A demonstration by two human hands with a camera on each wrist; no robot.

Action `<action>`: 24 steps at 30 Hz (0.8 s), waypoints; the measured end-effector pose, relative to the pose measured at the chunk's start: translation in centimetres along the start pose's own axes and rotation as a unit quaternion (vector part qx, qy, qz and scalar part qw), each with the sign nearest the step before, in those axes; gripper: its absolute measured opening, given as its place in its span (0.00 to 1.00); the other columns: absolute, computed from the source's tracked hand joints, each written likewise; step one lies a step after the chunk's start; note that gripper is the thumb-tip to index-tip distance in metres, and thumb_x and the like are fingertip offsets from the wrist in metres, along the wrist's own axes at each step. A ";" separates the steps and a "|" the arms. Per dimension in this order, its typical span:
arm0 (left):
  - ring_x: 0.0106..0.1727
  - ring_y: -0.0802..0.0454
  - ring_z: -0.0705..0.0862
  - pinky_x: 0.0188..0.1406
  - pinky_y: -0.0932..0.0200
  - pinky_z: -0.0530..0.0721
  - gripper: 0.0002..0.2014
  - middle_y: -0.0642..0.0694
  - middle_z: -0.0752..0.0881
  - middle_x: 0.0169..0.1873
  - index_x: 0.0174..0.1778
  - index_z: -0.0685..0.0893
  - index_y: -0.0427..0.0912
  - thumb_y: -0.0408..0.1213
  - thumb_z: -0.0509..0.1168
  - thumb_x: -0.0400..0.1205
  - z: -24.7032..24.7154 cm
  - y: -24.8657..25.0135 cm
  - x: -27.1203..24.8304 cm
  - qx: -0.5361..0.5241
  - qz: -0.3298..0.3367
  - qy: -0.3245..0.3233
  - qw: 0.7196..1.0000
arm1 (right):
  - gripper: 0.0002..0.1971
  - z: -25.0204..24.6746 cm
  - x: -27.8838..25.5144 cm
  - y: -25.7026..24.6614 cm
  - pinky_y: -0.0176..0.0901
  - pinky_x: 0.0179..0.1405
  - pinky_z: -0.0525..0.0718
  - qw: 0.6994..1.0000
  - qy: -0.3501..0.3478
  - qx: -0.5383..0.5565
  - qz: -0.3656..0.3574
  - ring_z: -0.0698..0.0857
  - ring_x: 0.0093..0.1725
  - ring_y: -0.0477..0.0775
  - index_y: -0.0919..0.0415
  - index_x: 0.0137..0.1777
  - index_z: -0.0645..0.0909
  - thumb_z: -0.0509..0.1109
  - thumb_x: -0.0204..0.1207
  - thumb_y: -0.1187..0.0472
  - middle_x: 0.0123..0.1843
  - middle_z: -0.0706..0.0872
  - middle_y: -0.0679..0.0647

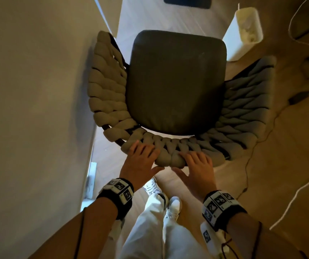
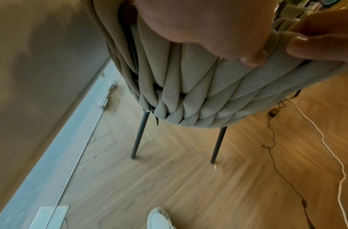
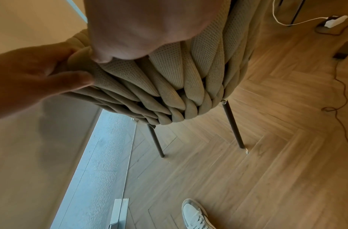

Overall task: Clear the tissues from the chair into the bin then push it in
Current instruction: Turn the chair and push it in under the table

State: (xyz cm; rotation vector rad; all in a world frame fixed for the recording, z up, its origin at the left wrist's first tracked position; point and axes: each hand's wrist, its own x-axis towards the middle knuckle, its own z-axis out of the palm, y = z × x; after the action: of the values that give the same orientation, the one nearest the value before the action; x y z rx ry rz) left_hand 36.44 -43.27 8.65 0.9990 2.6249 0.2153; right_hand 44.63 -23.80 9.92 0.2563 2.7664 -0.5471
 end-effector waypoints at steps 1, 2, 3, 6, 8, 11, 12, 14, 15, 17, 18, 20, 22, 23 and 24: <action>0.60 0.44 0.81 0.70 0.46 0.68 0.27 0.47 0.85 0.57 0.61 0.76 0.49 0.64 0.60 0.75 0.2 -0.1 0.2 0.002 0.004 0.013 1.000 | 0.28 0.1 0.2 0.2 0.48 0.63 0.72 1.000 0.001 0.002 -0.004 0.81 0.58 0.53 0.49 0.64 0.79 0.58 0.73 0.32 0.57 0.85 0.48; 0.59 0.44 0.81 0.69 0.47 0.68 0.26 0.47 0.85 0.57 0.61 0.75 0.49 0.64 0.58 0.75 0.3 -0.2 0.5 0.005 0.010 0.026 1.000 | 0.28 0.0 0.5 0.4 0.48 0.62 0.72 1.000 0.002 0.003 -0.004 0.81 0.57 0.53 0.49 0.64 0.79 0.58 0.73 0.32 0.57 0.86 0.47; 0.59 0.45 0.82 0.68 0.48 0.68 0.26 0.47 0.86 0.56 0.60 0.75 0.49 0.64 0.57 0.75 0.3 -0.3 1.0 0.005 0.012 0.036 0.999 | 0.28 -0.1 0.9 0.6 0.47 0.62 0.71 1.000 0.006 0.004 -0.006 0.81 0.57 0.52 0.48 0.64 0.79 0.58 0.73 0.32 0.57 0.85 0.47; 0.56 0.46 0.83 0.66 0.49 0.67 0.25 0.48 0.86 0.55 0.59 0.77 0.49 0.64 0.56 0.76 0.2 -0.5 3.2 0.001 0.020 0.057 0.998 | 0.27 -1.0 2.7 1.6 0.45 0.62 0.69 1.000 0.019 0.009 -0.003 0.80 0.58 0.51 0.47 0.64 0.78 0.57 0.73 0.31 0.57 0.85 0.45; 0.55 0.46 0.84 0.65 0.50 0.66 0.25 0.48 0.86 0.54 0.60 0.77 0.50 0.64 0.55 0.76 -0.1 -0.4 5.3 0.001 0.022 0.060 0.998 | 0.27 -2.1 4.5 2.6 0.45 0.62 0.70 1.000 0.026 0.008 -0.003 0.79 0.59 0.50 0.46 0.64 0.78 0.56 0.73 0.31 0.58 0.85 0.44; 0.55 0.46 0.82 0.62 0.52 0.67 0.25 0.49 0.86 0.54 0.59 0.78 0.50 0.64 0.56 0.77 -0.9 -0.6 8.9 -0.004 0.018 0.077 0.997 | 0.27 -3.8 7.7 4.0 0.45 0.60 0.72 0.999 0.042 0.005 -0.013 0.79 0.57 0.51 0.46 0.63 0.78 0.56 0.73 0.31 0.56 0.85 0.45; 0.55 0.46 0.82 0.62 0.51 0.68 0.24 0.50 0.86 0.54 0.59 0.79 0.50 0.64 0.57 0.77 -1.4 -0.9 10.2 -0.007 0.017 0.079 0.997 | 0.27 -4.4 8.9 4.2 0.46 0.59 0.73 0.999 0.045 0.003 -0.017 0.80 0.56 0.51 0.47 0.62 0.78 0.55 0.73 0.31 0.55 0.85 0.45; 0.55 0.47 0.81 0.63 0.50 0.72 0.24 0.51 0.85 0.55 0.59 0.78 0.51 0.64 0.57 0.77 -2.5 -1.8 12.8 -0.010 0.013 0.074 0.997 | 0.28 -5.6 11.7 4.5 0.48 0.59 0.74 0.999 0.048 0.002 -0.022 0.81 0.56 0.52 0.48 0.62 0.79 0.54 0.74 0.31 0.55 0.85 0.46; 0.56 0.47 0.81 0.62 0.49 0.74 0.23 0.51 0.85 0.56 0.60 0.78 0.52 0.64 0.57 0.77 -3.1 -2.3 14.1 -0.013 0.010 0.069 0.998 | 0.28 -6.1 13.1 4.6 0.48 0.60 0.74 0.999 0.048 0.002 -0.025 0.80 0.57 0.53 0.48 0.62 0.78 0.54 0.74 0.31 0.56 0.85 0.46; 0.57 0.47 0.80 0.63 0.48 0.74 0.24 0.51 0.84 0.57 0.61 0.78 0.52 0.64 0.56 0.78 -4.1 -3.5 16.8 -0.020 0.006 0.057 0.998 | 0.29 -7.3 15.9 4.9 0.48 0.63 0.71 0.999 0.041 0.004 -0.027 0.79 0.59 0.53 0.47 0.64 0.78 0.53 0.73 0.31 0.58 0.84 0.45; 0.58 0.47 0.80 0.64 0.48 0.74 0.24 0.51 0.84 0.58 0.61 0.78 0.52 0.64 0.56 0.78 -4.6 -4.0 18.0 -0.022 0.005 0.055 0.998 | 0.29 -7.7 17.2 5.0 0.47 0.64 0.70 0.999 0.039 0.007 -0.027 0.78 0.61 0.53 0.47 0.65 0.77 0.53 0.73 0.31 0.59 0.83 0.45; 0.59 0.47 0.80 0.65 0.48 0.73 0.25 0.51 0.83 0.59 0.62 0.78 0.52 0.64 0.55 0.78 -5.4 -5.1 20.5 -0.026 0.003 0.051 0.998 | 0.29 -8.7 19.7 5.1 0.46 0.65 0.69 0.999 0.043 0.012 -0.027 0.77 0.62 0.52 0.46 0.66 0.76 0.54 0.72 0.31 0.60 0.83 0.44; 0.60 0.47 0.80 0.66 0.49 0.73 0.25 0.51 0.83 0.59 0.62 0.78 0.53 0.65 0.54 0.77 -6.3 -6.2 23.2 -0.027 0.000 0.046 0.999 | 0.28 -9.6 22.2 5.4 0.46 0.65 0.69 0.998 0.057 0.020 -0.025 0.78 0.61 0.51 0.45 0.65 0.77 0.54 0.72 0.31 0.59 0.83 0.44; 0.60 0.47 0.80 0.66 0.48 0.73 0.26 0.51 0.83 0.59 0.62 0.78 0.53 0.66 0.54 0.77 -6.7 -6.6 24.5 -0.027 0.000 0.044 0.999 | 0.28 -10.1 23.4 5.6 0.47 0.64 0.70 0.997 0.066 0.031 -0.023 0.78 0.60 0.52 0.46 0.64 0.77 0.55 0.72 0.31 0.59 0.84 0.44; 0.60 0.47 0.80 0.66 0.48 0.73 0.26 0.51 0.84 0.59 0.62 0.78 0.53 0.66 0.54 0.76 -7.2 -6.9 25.8 -0.027 0.000 0.040 0.999 | 0.27 -10.6 24.6 5.8 0.47 0.64 0.71 0.996 0.073 0.040 -0.022 0.79 0.59 0.52 0.46 0.63 0.78 0.56 0.72 0.31 0.58 0.84 0.44</action>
State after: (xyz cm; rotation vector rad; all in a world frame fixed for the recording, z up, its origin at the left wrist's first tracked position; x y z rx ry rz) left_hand 11.49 -31.30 7.37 0.9918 2.6759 0.3323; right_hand 20.18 -11.53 9.07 0.2646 2.9010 -0.6757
